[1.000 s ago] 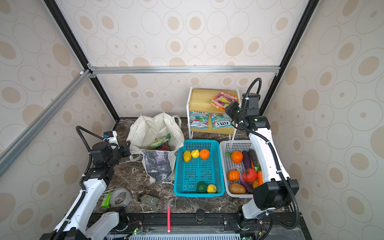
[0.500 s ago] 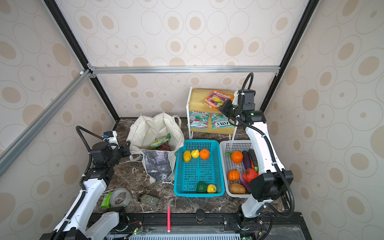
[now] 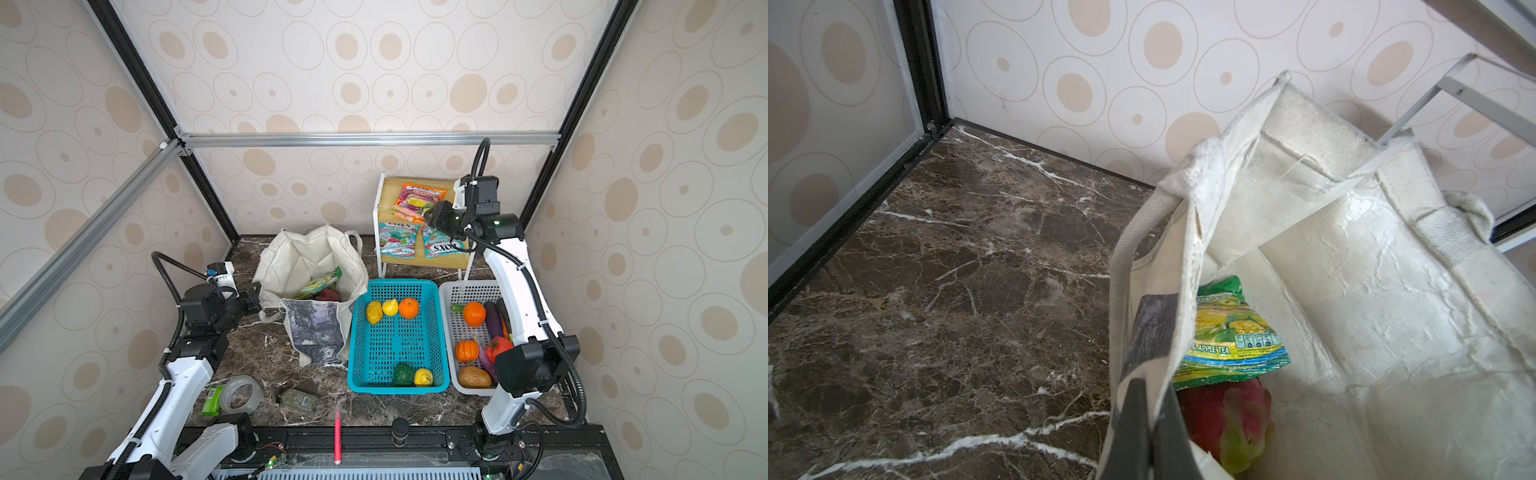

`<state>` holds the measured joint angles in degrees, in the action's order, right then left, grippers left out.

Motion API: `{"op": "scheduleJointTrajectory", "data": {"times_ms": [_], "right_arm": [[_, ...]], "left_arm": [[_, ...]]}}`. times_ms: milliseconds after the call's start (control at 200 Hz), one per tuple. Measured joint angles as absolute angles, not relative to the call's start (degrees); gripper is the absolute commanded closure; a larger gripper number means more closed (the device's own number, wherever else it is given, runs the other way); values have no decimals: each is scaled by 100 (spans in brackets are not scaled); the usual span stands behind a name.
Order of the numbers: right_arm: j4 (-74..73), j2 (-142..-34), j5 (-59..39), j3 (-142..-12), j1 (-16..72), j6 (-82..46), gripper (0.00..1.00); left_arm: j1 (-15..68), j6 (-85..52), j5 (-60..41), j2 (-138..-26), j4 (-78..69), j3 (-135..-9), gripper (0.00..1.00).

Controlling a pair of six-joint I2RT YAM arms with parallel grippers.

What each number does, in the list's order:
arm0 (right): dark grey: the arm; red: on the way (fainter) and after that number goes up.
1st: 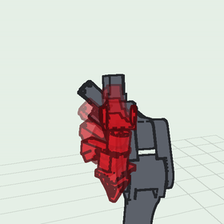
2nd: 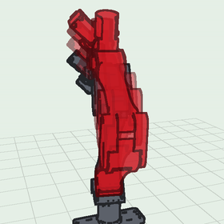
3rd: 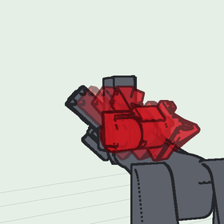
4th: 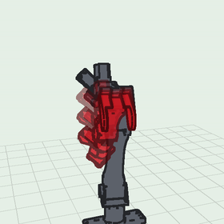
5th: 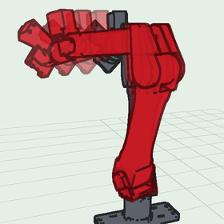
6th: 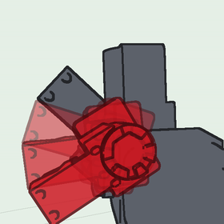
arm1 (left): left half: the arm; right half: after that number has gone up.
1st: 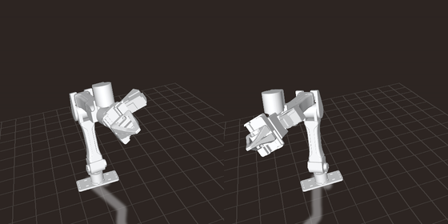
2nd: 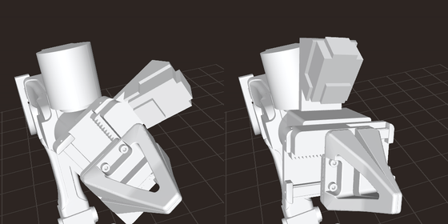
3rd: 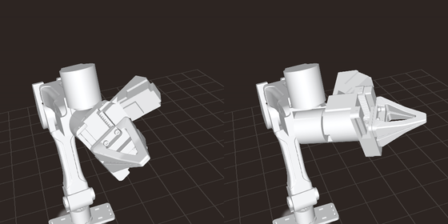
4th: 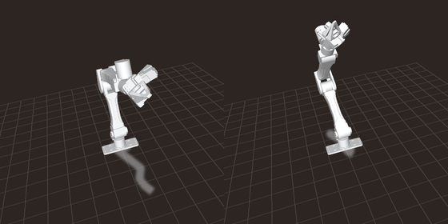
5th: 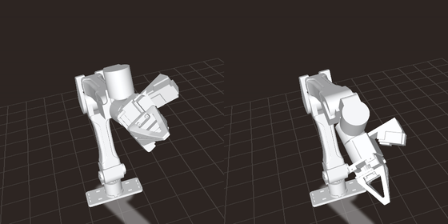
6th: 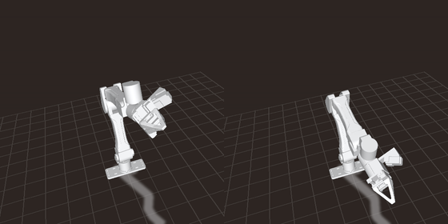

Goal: Place the food into the grocery bag and tie it
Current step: 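Lift the orange candy bag off the shelf with the right gripper toward the tote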

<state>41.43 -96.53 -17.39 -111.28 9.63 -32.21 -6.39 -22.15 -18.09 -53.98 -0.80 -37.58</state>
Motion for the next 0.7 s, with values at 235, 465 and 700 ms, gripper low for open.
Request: {"op": "scheduleJointTrajectory", "data": {"times_ms": [235,465,700], "right_arm": [[3994,-9647,-1988,-11063,963,-3417,90],[3962,-9614,-1992,-11063,969,-3441,100],[4003,-9275,-1973,-11083,1022,-3391,100]], "left_arm": [[-639,-2215,-1809,-5398,-80,-3758,100],[-639,-2215,-1809,-5400,-80,-3758,100],[-639,-2215,-1809,-5398,-80,-3758,100]]}}
